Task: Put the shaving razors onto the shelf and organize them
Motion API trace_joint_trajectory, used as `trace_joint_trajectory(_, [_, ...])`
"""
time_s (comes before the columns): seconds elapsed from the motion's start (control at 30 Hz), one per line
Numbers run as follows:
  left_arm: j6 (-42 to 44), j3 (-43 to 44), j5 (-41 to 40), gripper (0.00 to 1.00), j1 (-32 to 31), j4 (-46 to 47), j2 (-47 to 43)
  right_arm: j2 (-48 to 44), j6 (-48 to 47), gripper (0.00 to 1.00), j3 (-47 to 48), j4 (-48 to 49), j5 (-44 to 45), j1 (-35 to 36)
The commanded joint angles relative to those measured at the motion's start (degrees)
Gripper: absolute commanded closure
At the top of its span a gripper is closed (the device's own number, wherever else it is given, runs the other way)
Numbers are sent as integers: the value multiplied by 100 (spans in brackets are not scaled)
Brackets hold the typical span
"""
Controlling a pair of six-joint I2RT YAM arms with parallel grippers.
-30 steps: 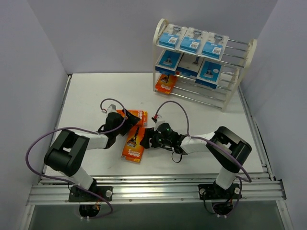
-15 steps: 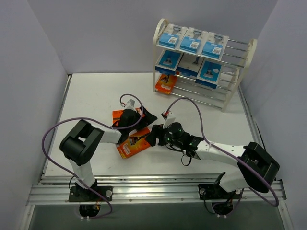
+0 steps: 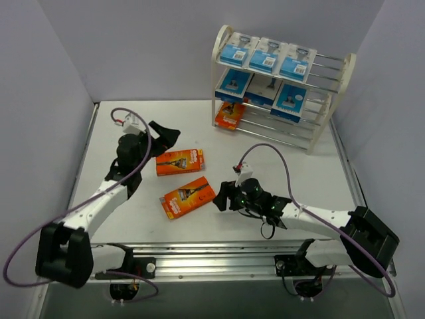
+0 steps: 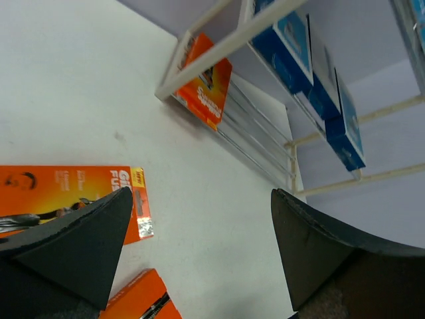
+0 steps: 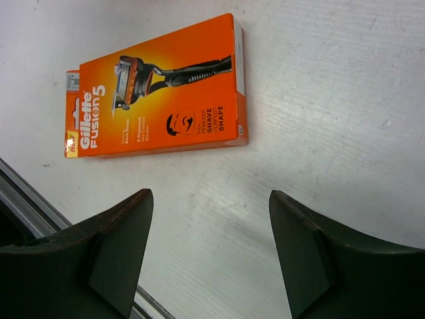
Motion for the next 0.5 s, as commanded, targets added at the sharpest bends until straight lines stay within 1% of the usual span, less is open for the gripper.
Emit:
trace_joint_trajectory(0.0, [167,235,326,6,491,-1540,-668,-246,-12,34,-35,-13,156,-56])
trace_joint_trajectory(0.03, [175,235,326,6,614,-2292,-1000,-282,-12,34,-44,-13,156,-65])
trace_joint_trajectory(0.1, [167,139,326,6,720,-2859,-1353,-360,-21,34,-62,-13,313,-91])
trace_joint_trajectory(0.13, [106,-9,317,6,781,-3358,-1721,-378,-21,34,-62,13,323,-100])
trace_joint_trajectory(0.2, [-17,-186,221,6,843,-3853,-2100,-405,-12,34,-97,48,314,-135])
trace_joint_trajectory(0.23, [-157,-413,221,6,878,-4177,-2520,-396,14,34,-106,109,306,-144])
trace_joint_trajectory(0.3, [-333,-721,325,6,940,-4347,-2953,-387,32,34,-149,223,227,-171])
trace_joint_trajectory(0.33, [-534,-871,343,6,949,-4513,-3346,-387,58,34,-158,250,235,-171])
trace_joint_trajectory(0.47, [-870,-1591,431,6,967,-4892,-4052,-431,102,34,-220,259,235,-197])
